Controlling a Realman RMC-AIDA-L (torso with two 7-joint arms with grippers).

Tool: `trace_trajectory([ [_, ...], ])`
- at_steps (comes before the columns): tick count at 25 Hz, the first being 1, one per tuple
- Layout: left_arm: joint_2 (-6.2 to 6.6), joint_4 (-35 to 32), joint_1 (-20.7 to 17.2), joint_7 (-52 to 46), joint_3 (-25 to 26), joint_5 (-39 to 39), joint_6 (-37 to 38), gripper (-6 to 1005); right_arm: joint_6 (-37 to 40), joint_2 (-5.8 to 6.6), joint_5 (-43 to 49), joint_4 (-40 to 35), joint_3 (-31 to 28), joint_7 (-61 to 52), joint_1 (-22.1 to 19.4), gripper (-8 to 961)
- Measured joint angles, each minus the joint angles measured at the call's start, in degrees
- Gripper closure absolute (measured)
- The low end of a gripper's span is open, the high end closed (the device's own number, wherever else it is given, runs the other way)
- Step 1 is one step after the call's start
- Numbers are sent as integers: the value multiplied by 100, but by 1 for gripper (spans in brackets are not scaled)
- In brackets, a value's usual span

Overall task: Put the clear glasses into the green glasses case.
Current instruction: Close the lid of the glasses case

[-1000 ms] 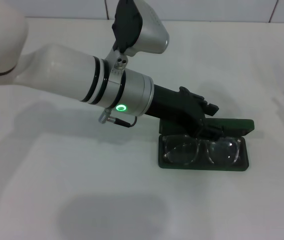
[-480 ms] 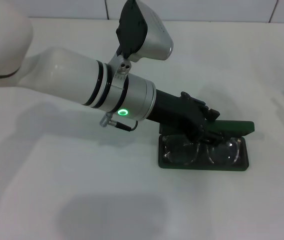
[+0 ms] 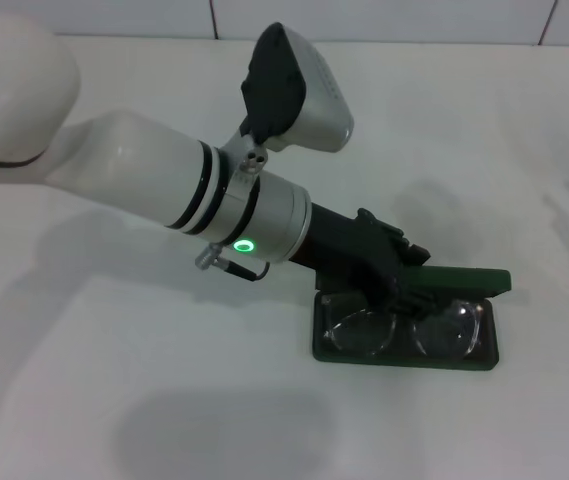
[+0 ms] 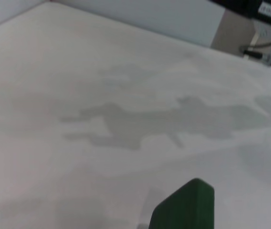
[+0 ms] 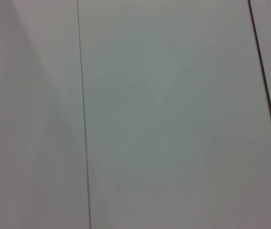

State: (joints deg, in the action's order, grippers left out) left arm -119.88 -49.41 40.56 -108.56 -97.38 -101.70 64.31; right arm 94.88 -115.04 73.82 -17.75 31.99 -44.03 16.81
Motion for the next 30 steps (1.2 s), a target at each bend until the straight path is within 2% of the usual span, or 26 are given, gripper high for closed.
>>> trace_trajectory([
  [26,3,8,8,162,22,-61,-94,410,-67,9,0,0,0,-1,45,615],
  [29,8,-59,15,147,18,-64,-82,619,-66,15,0,0,0,0,40,615],
  [30,12,-89,15,146,20,-66,-81,650,-66,17,0,0,0,0,38,615],
])
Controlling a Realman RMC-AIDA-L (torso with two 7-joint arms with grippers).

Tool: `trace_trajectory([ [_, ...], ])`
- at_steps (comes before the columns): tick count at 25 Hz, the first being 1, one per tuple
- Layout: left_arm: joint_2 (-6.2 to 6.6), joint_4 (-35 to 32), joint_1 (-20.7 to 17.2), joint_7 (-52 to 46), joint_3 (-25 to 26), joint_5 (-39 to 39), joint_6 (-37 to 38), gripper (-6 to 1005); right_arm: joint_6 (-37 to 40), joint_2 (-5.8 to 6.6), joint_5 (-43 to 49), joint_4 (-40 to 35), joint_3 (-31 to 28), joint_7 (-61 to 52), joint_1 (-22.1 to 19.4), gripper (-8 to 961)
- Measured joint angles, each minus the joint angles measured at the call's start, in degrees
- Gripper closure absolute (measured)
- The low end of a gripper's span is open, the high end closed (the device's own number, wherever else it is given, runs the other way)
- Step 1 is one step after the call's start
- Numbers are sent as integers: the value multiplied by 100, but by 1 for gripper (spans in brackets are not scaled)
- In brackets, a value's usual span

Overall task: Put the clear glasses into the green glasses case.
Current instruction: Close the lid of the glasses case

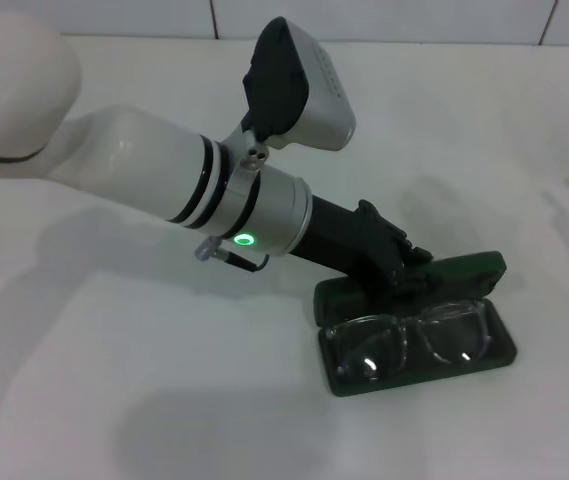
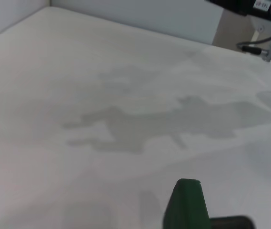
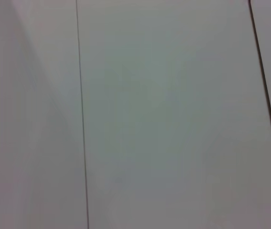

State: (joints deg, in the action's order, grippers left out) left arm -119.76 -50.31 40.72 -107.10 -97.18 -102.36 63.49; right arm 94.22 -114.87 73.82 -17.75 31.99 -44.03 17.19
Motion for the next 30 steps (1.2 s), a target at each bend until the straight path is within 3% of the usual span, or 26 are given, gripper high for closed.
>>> trace_trajectory([
  [4,11,-175,-55,10,38,-39,2,776,1,2,0,0,0,0,-11,614],
  [11,4,-378,-97,20,66,-358,-103,779,26,1,0,0,-4,0,-40,613],
  [18,-4,-592,-203,143,167,-853,-753,781,29,1,0,1,-2,0,-39,612],
  [30,-9,-711,-269,592,147,-960,-954,780,12,-10,0,0,0,8,-26,610],
])
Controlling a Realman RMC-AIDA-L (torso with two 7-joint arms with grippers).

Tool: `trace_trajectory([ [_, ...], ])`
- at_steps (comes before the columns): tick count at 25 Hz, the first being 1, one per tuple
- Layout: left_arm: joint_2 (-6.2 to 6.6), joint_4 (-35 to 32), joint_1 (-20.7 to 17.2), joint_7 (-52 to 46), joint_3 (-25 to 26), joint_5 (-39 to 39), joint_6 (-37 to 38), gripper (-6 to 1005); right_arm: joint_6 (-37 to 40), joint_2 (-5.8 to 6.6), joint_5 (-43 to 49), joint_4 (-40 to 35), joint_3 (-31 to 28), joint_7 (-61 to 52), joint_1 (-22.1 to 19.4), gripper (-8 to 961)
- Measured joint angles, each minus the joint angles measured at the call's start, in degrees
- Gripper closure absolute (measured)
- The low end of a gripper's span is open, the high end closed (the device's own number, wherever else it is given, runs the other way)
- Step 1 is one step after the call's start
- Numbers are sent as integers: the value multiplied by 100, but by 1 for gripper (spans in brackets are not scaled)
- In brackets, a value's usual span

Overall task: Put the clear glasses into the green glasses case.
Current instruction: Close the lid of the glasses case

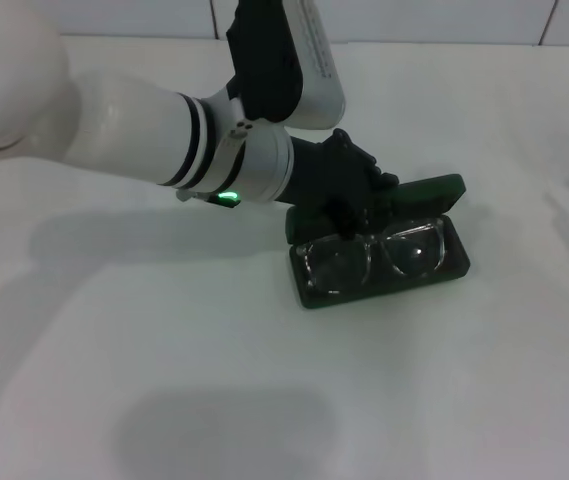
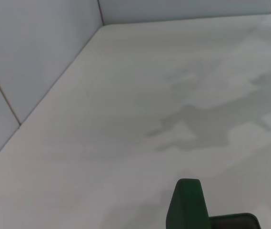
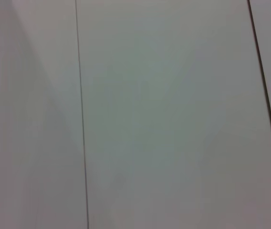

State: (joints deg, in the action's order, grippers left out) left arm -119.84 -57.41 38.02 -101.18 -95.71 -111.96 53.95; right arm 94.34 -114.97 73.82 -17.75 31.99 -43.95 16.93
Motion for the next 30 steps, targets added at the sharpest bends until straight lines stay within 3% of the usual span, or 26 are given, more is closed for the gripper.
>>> trace_trajectory([
  [24,-13,-22,-77,-241,17,50,60,773,17,5,0,-6,0,0,38,607],
  [30,6,-202,-178,-249,149,344,274,517,18,2,0,-9,0,-3,31,606],
])
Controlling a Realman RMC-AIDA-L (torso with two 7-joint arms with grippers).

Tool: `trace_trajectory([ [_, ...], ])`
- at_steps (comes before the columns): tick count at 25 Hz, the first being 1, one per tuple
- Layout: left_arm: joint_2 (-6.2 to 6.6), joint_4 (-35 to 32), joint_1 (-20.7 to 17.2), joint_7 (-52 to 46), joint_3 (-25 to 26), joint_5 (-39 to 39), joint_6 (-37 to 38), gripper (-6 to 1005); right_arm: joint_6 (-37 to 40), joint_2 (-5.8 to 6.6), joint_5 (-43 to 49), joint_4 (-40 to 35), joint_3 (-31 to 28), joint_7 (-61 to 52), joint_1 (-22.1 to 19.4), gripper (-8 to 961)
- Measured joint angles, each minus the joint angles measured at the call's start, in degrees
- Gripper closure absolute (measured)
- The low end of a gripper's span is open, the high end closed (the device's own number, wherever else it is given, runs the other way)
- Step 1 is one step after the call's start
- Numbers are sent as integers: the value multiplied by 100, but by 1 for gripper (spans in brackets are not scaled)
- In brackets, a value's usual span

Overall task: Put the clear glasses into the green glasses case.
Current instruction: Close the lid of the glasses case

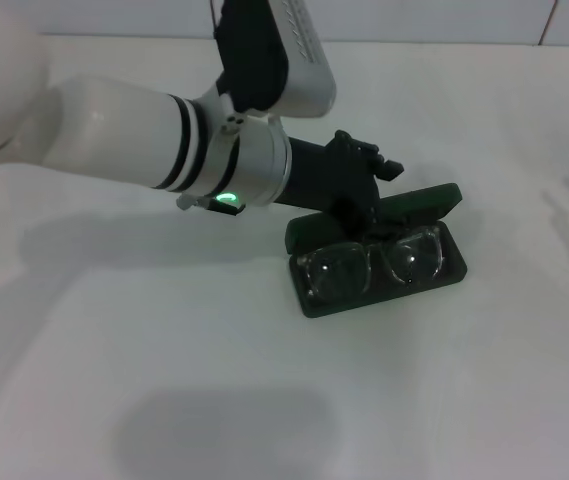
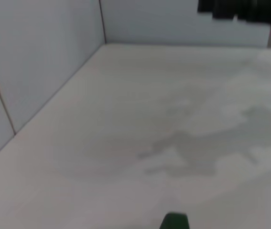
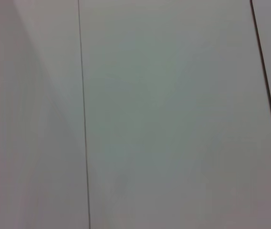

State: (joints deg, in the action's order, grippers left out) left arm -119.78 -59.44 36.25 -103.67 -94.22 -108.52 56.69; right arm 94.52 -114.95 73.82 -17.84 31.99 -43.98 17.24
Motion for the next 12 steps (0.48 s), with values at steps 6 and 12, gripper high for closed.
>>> trace_trajectory([
  [6,-17,32,-12,27,592,261,-94,317,-6,1,0,0,0,-4,-2,605],
  [12,-21,603,184,-9,616,314,-776,232,-4,0,0,0,0,-3,-16,604],
])
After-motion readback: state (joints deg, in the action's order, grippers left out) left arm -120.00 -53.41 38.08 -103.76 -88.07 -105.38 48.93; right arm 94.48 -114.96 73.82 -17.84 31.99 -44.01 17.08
